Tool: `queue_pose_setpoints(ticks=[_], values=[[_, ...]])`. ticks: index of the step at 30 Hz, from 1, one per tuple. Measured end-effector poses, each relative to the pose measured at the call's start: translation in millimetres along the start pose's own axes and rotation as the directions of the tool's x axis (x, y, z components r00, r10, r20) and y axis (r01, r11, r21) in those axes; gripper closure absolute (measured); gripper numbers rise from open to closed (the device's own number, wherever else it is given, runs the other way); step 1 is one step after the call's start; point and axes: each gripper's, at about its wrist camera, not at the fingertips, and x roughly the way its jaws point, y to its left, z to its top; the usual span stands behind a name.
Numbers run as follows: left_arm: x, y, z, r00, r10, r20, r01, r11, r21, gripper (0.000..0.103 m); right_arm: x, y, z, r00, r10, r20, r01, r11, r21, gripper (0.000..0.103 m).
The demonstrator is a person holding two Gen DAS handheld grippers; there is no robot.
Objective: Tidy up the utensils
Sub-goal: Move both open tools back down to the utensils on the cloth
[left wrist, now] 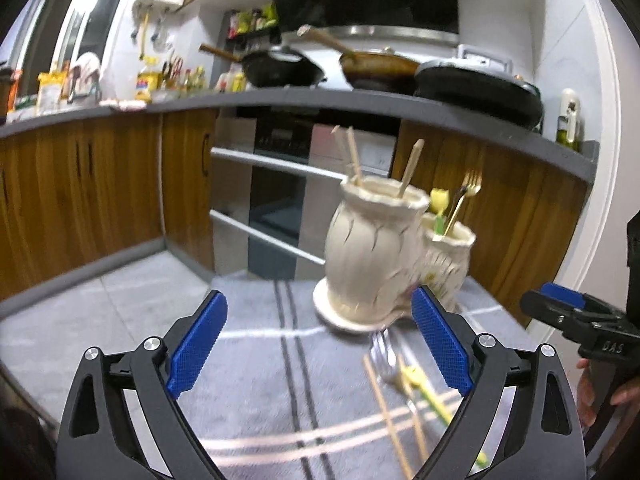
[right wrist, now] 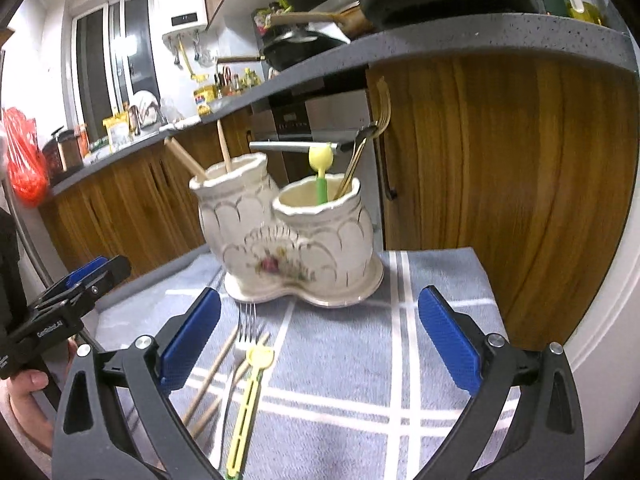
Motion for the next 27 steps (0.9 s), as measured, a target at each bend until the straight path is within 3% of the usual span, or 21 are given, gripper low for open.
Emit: queue_pose_setpoints(ticks=[10,16,20,24,25,27], values=[[22,7,-16,0.99,0.021,-0.137,-0.022,1.0,-0.003,0.008,24,13,-16,0.993,0.003,-0.12,-0.01,0.998,-0.059,0.005],[28,-3,-20,0.979,0.056,-0.195,-0.047,0.998,0.05,0.008,35,20,-26,0.977,0.017,-0.213,-0.039,0.994,-0.1,0.007],[37,-7,-24,0.964,0.082,-0.254,-0.063,0.994,0.084,0.008,46,28,-35,0.948,0.073,-0.308,-0.11,0.988,-0.104,0.027],[42,-10,-28,0.95,0.066,-0.304,-0.036,0.994,0.103,0.01,55,35,-44,0.913,0.121,-0.389,-0.171,0.98,-0.096,0.053],[43,-12,-30,0.948,0.059,-0.314,-0.025,0.993,0.112,0.011,55,37,-45,0.909,0.129,-0.396,-0.182,0.979,-0.098,0.056],[44,-18,-33,0.94,0.047,-0.338,0.0,0.991,0.137,0.021,54,40,-47,0.901,0.139,-0.411,-0.2,0.974,-0.109,0.066]])
